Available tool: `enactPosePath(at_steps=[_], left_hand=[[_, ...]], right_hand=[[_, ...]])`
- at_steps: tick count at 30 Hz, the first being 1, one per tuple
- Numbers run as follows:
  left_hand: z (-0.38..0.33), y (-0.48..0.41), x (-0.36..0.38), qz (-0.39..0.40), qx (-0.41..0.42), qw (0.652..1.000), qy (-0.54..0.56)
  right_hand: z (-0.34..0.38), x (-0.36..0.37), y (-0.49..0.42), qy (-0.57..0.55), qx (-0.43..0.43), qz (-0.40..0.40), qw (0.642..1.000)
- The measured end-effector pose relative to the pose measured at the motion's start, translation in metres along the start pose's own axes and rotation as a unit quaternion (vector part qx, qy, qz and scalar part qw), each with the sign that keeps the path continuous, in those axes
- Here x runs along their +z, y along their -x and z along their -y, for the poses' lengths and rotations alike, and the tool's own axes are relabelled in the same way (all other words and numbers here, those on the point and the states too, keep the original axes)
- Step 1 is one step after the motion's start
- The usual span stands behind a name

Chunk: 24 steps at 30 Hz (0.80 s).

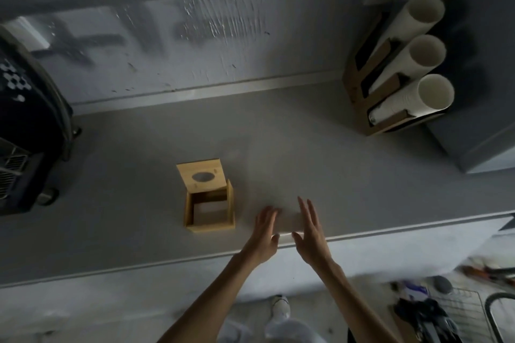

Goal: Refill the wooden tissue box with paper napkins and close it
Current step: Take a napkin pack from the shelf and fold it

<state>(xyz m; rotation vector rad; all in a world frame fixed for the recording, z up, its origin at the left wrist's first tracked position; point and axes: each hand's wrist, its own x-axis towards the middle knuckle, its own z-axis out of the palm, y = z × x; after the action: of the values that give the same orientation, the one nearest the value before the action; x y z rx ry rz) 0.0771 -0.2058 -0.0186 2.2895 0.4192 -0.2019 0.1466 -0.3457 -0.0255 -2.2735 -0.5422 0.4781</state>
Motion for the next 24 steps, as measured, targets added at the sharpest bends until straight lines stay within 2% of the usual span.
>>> enactPosePath(at_steps=[2, 4, 8, 11, 14, 19, 24], left_hand=[[0.0, -0.002, 0.002, -0.015, -0.009, 1.0, 0.011], [0.001, -0.004, 0.002, -0.017, -0.02, 0.999, 0.024], [0.002, -0.007, 0.0, -0.02, -0.031, 0.998, 0.049], [0.003, -0.008, 0.0, -0.027, -0.08, 0.991, 0.102], [0.003, -0.007, 0.004, 0.001, -0.111, 0.983, 0.147], [0.005, -0.003, 0.009, -0.021, -0.117, 0.976, 0.181], [0.004, 0.0, 0.009, -0.006, -0.106, 0.974, 0.198]], right_hand=[[0.001, 0.002, 0.001, 0.052, -0.047, 0.019, 0.997], [-0.001, 0.004, 0.0, 0.066, -0.059, 0.018, 0.996], [-0.008, 0.006, -0.006, 0.032, -0.044, 0.001, 0.998], [-0.007, 0.005, -0.005, -0.017, -0.046, -0.009, 0.999], [-0.005, 0.006, -0.003, -0.082, -0.011, 0.007, 0.997], [-0.005, 0.012, 0.0, -0.11, 0.005, 0.01, 0.994], [-0.006, 0.015, 0.001, -0.112, 0.013, 0.013, 0.994]])
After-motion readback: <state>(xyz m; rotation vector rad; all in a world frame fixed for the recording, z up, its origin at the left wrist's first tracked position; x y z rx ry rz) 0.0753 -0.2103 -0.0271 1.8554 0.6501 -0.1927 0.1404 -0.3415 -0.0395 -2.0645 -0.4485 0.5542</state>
